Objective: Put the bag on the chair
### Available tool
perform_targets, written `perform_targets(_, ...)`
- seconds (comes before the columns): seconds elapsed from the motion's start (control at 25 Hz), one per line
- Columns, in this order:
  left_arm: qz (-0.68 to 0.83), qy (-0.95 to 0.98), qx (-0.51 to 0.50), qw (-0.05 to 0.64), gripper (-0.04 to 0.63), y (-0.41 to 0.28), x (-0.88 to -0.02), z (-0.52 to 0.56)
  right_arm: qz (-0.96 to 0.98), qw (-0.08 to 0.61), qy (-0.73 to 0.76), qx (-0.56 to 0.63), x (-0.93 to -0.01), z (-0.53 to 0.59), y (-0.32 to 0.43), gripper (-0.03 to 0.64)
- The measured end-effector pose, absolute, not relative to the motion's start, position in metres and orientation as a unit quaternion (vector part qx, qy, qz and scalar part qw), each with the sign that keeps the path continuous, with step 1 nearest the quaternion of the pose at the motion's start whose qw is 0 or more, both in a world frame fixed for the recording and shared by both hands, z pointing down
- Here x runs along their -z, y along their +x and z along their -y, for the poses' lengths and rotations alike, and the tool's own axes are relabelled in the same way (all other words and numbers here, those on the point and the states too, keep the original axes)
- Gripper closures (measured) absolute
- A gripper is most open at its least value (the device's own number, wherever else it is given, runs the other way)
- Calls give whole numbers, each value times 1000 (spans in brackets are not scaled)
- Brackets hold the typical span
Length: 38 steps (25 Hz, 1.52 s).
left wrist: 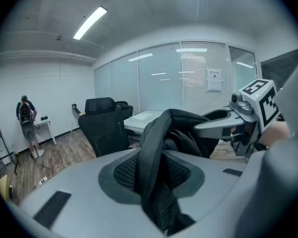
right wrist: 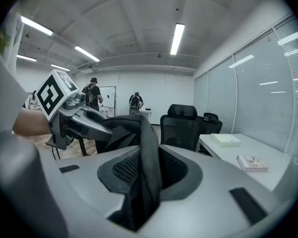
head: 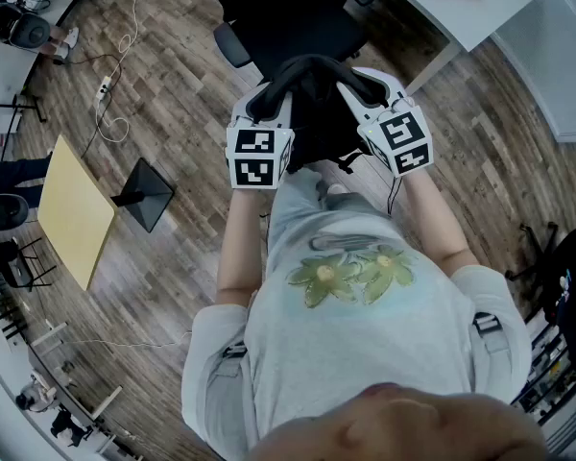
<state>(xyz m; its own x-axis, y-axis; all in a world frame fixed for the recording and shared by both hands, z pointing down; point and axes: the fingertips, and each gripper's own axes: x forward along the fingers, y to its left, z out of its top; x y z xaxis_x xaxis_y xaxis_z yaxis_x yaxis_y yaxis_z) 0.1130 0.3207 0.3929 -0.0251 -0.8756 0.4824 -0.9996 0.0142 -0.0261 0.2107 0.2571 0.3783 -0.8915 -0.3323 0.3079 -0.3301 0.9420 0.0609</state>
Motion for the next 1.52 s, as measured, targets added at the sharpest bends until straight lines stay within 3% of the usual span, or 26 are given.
perform_targets(0.6, 642, 721, -170, 196, 482, 31, -417, -242, 956, 199, 215, -4, -396, -189, 134, 511)
perform_targets(1.52, 569, 797, -157, 129, 482, -68, -378, -110, 926, 182, 329, 39, -351, -81, 43, 512)
